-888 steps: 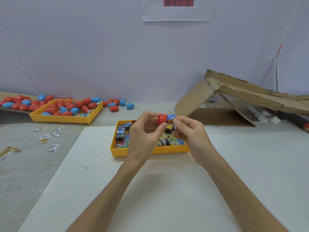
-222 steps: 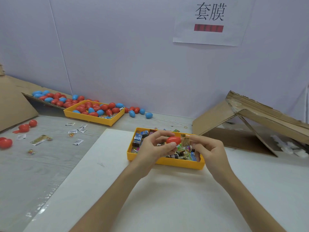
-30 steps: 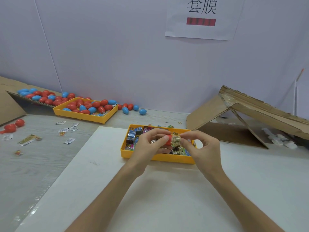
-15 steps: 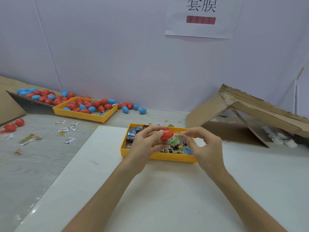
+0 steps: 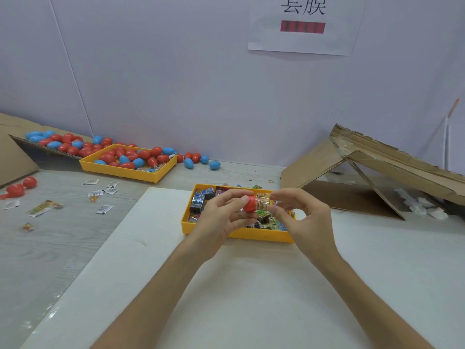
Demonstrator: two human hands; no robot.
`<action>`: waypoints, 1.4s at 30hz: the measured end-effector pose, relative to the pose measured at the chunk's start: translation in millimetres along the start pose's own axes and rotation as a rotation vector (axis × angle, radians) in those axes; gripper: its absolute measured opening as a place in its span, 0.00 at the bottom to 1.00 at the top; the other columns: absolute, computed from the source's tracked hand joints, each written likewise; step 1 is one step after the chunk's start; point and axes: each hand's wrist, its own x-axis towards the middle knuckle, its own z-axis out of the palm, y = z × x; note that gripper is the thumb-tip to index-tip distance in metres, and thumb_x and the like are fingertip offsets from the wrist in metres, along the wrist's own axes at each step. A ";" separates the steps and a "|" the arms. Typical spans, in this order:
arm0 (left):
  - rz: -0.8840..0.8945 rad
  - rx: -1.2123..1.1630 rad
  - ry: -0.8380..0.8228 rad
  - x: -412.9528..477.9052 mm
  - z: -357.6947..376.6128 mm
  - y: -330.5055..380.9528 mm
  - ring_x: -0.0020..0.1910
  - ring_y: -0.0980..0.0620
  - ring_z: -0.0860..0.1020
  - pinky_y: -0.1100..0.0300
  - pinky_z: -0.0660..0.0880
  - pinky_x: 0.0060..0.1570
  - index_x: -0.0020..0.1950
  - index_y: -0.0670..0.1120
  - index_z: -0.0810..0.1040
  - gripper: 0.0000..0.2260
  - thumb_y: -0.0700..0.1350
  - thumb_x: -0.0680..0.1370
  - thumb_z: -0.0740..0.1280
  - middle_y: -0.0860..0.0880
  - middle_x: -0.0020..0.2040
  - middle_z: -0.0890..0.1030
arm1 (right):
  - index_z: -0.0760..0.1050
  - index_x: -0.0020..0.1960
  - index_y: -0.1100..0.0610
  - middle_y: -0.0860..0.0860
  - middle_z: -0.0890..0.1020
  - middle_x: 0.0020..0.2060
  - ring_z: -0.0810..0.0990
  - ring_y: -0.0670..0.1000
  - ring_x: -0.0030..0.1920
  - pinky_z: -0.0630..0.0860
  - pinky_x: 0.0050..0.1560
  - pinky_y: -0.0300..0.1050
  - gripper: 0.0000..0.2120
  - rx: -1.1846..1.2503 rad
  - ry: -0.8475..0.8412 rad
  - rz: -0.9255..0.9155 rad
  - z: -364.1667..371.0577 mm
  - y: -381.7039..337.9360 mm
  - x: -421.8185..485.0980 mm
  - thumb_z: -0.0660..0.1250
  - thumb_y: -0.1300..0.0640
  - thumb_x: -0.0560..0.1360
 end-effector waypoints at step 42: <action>0.094 0.181 -0.068 0.9 0.8 -4.1 0.47 0.41 0.86 0.59 0.82 0.44 0.51 0.48 0.84 0.12 0.46 0.69 0.78 0.46 0.49 0.85 | 0.86 0.41 0.49 0.51 0.87 0.39 0.85 0.48 0.42 0.80 0.43 0.39 0.10 0.540 0.037 0.403 5.8 -10.7 2.4 0.76 0.62 0.64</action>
